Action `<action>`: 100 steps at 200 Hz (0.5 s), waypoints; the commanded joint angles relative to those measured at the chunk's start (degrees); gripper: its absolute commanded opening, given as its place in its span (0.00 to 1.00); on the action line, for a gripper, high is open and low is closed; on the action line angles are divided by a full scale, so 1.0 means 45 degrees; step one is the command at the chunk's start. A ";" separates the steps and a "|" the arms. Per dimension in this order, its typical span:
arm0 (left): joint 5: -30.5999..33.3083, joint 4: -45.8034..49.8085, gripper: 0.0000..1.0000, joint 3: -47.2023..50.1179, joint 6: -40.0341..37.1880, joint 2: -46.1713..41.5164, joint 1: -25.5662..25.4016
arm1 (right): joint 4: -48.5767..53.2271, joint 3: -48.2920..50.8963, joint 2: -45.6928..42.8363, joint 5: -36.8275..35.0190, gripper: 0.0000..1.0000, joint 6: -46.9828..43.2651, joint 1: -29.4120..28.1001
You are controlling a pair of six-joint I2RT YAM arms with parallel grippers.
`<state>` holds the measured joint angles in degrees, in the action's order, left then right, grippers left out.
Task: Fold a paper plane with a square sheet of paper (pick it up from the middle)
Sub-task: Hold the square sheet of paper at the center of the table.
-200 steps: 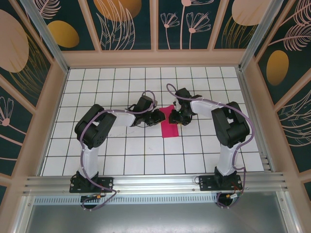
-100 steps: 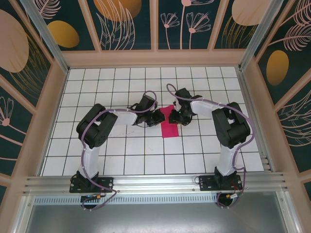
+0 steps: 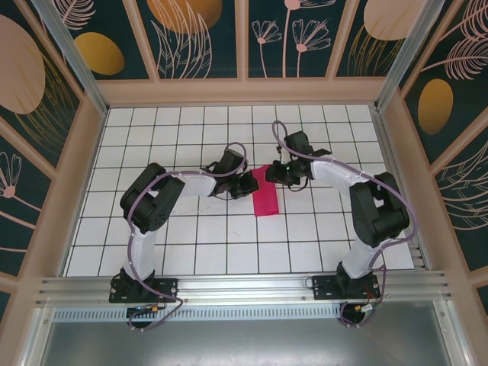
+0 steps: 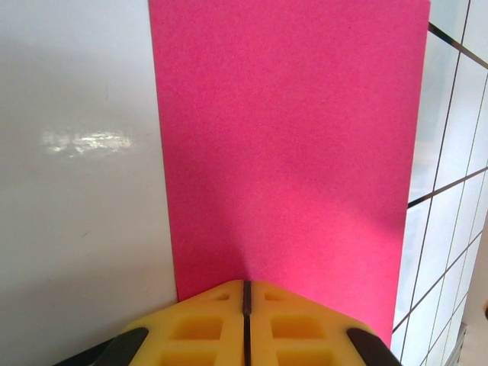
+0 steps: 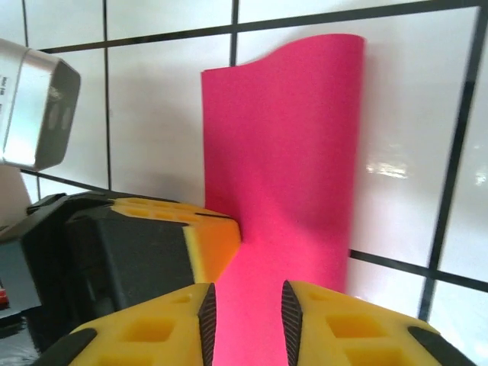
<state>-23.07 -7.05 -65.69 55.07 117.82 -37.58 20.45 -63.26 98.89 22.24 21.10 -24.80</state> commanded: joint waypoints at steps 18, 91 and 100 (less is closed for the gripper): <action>0.1084 0.2006 0.08 0.0457 -0.0335 0.0906 -0.0066 | -0.0783 0.0007 0.0830 0.1394 0.13 0.0363 -0.0014; 0.1239 0.2306 0.08 0.0389 -0.0190 0.1081 -0.0062 | -0.1242 0.0300 0.2227 0.2332 0.00 -0.0106 0.0209; 0.1306 0.2345 0.08 0.0399 -0.0168 0.1074 -0.0075 | -0.1262 0.0432 0.2278 0.2254 0.00 -0.0205 0.0321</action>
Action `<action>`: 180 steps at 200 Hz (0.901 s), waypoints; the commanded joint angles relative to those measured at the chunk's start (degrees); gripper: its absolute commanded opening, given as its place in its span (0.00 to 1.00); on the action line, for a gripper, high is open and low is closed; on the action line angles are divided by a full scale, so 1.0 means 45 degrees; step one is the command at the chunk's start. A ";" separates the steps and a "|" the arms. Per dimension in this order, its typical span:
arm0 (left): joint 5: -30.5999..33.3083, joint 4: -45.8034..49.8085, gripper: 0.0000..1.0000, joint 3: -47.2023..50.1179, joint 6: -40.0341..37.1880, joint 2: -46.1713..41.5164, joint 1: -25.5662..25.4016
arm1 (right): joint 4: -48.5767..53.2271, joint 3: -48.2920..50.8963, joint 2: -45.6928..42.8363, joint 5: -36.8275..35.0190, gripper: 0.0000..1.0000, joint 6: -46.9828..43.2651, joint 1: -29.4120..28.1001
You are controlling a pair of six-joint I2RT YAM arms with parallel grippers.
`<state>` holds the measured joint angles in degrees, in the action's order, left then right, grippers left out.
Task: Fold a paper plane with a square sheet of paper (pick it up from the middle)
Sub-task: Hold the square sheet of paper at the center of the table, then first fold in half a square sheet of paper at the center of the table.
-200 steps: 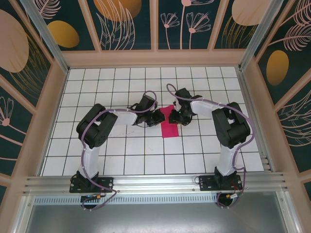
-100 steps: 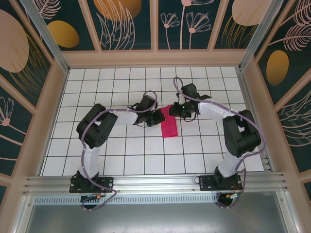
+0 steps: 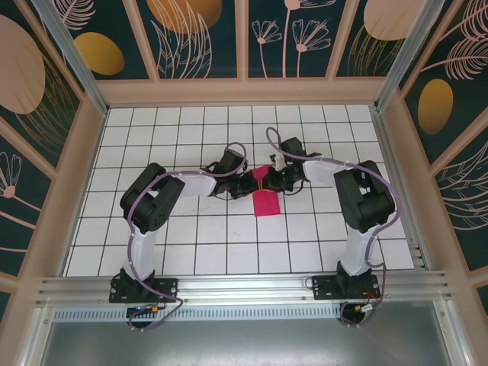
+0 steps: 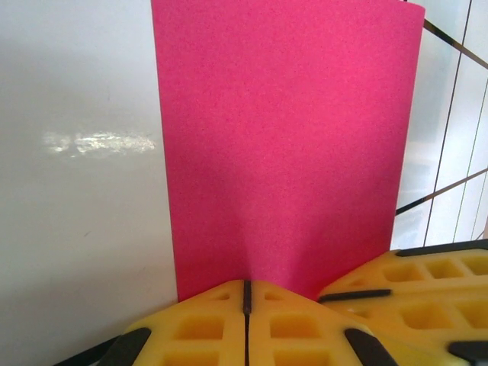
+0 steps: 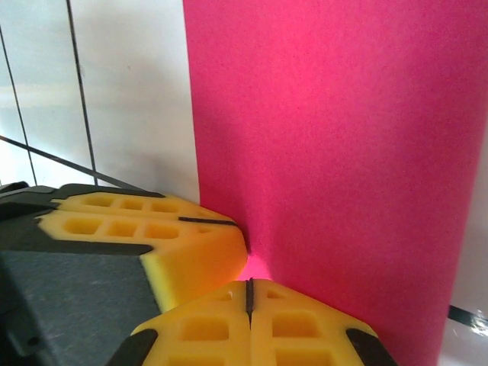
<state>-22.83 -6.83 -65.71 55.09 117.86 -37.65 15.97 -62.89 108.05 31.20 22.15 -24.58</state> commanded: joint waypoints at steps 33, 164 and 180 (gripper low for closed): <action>0.1299 0.2377 0.07 0.0477 -0.0099 0.1125 -0.0041 | -0.0716 0.1203 0.0148 0.0101 0.00 -0.0991 0.0701; 0.1482 0.2377 0.06 0.0782 -0.0021 0.1015 -0.0034 | -0.3367 0.3142 -0.3105 0.1147 0.00 -0.0014 0.2160; 0.1450 0.2358 0.06 0.0753 -0.0016 0.1044 -0.0052 | -0.2937 0.2601 -0.2478 0.1373 0.00 -0.0020 0.1900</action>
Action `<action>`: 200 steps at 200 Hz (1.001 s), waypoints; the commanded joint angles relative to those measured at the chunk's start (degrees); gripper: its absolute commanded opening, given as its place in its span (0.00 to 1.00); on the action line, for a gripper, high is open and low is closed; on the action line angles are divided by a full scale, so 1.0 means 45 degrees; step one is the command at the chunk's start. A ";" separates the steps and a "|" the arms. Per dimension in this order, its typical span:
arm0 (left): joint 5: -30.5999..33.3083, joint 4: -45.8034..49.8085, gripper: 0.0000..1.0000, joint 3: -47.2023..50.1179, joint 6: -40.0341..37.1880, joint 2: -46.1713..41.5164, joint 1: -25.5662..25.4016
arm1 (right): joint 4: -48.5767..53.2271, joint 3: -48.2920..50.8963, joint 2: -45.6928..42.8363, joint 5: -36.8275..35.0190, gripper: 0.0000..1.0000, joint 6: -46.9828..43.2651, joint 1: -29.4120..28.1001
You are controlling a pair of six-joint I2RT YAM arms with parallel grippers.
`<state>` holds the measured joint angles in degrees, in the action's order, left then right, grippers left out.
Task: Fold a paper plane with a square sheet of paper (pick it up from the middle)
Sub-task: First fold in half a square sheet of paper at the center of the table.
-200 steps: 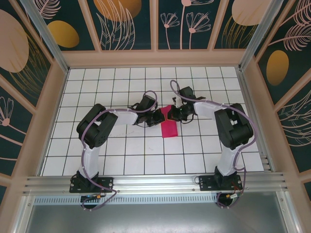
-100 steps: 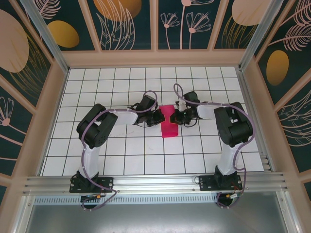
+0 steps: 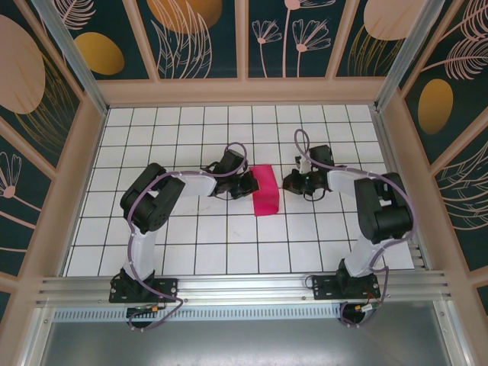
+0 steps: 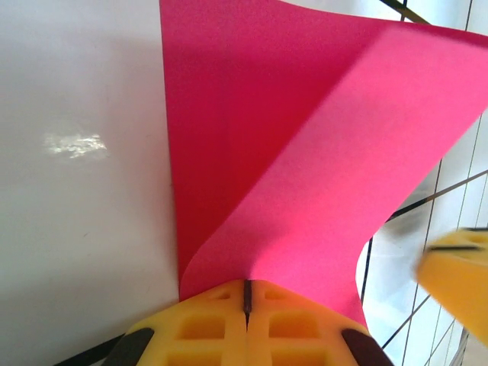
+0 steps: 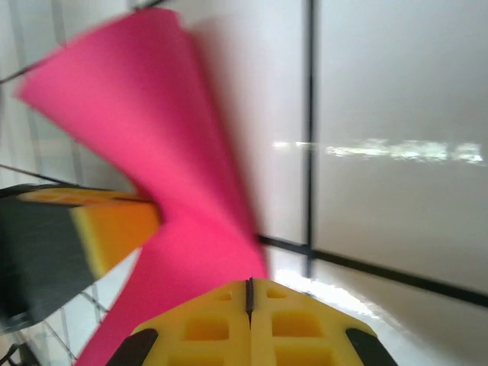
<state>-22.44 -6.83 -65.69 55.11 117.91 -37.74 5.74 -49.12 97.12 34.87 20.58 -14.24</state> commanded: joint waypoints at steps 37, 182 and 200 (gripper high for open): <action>0.1362 0.2377 0.06 0.0749 -0.0023 0.1005 -0.0032 | -0.0961 -0.0994 0.1728 0.0954 0.00 0.0640 -0.1028; 0.1397 0.2494 0.05 0.0984 -0.0102 0.0966 -0.0015 | -0.2215 -0.0204 0.1315 -0.1336 0.00 0.2342 0.0379; 0.1395 0.2494 0.05 0.0963 -0.0131 0.0966 -0.0022 | -0.3103 -0.0045 0.0832 -0.0310 0.00 0.2306 0.0240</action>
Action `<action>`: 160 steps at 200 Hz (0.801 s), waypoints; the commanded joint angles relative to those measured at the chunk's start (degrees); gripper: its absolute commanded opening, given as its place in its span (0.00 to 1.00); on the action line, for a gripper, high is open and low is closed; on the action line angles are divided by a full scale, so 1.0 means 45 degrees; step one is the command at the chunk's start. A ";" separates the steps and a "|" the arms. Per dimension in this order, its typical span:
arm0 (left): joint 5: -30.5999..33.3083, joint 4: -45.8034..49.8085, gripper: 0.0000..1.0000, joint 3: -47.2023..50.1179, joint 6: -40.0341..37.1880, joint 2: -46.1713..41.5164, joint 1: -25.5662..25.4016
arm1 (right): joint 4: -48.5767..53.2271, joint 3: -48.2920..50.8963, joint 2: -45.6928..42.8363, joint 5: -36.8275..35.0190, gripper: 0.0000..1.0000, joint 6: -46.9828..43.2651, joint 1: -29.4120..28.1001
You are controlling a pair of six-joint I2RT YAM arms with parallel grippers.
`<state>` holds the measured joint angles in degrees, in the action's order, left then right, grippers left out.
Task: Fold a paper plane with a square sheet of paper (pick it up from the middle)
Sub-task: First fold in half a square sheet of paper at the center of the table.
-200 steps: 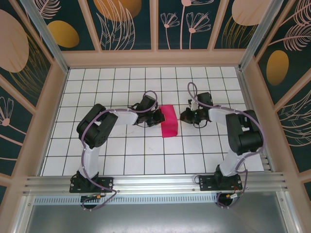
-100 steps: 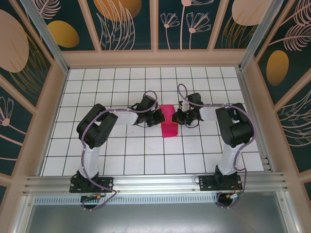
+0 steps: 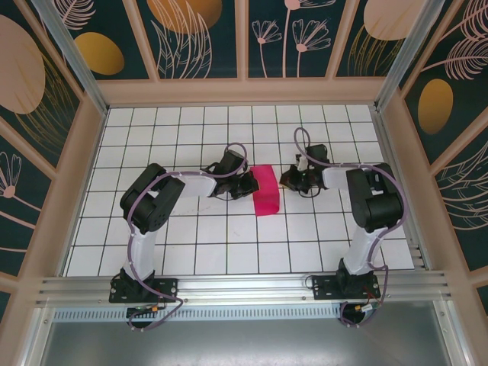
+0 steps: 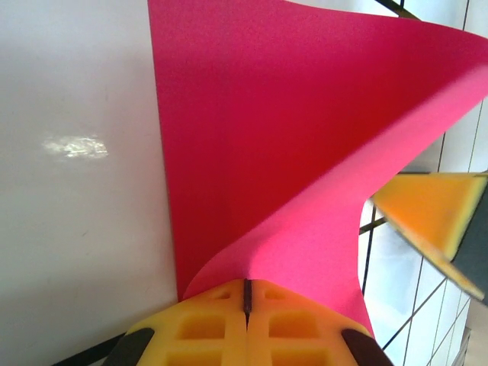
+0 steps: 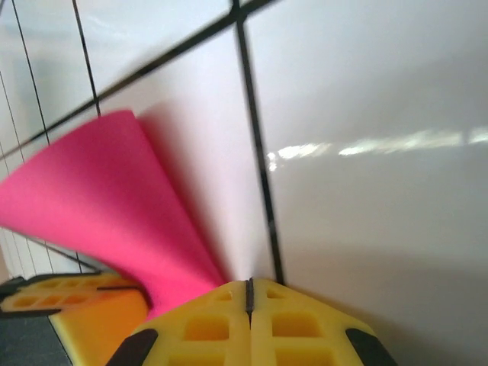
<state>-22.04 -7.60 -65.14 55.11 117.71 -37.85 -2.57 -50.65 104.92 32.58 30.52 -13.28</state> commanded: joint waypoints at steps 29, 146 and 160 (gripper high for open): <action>0.1284 0.2674 0.05 0.0815 -0.0120 0.1005 -0.0008 | -0.1177 -0.0317 -0.0439 0.1200 0.00 -0.0287 -0.0675; 0.1285 0.2621 0.00 0.1075 -0.0102 0.0913 -0.0007 | -0.1192 -0.0757 0.1478 -0.0400 0.00 0.1226 -0.0011; 0.1283 0.2586 0.00 0.1126 -0.0098 0.0912 -0.0003 | -0.1160 -0.0716 0.1362 -0.0706 0.00 0.1352 0.0222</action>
<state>-22.00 -8.62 -64.45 55.11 117.58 -37.85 -7.16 -55.00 110.96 36.07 34.28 -15.57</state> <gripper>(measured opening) 0.058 0.062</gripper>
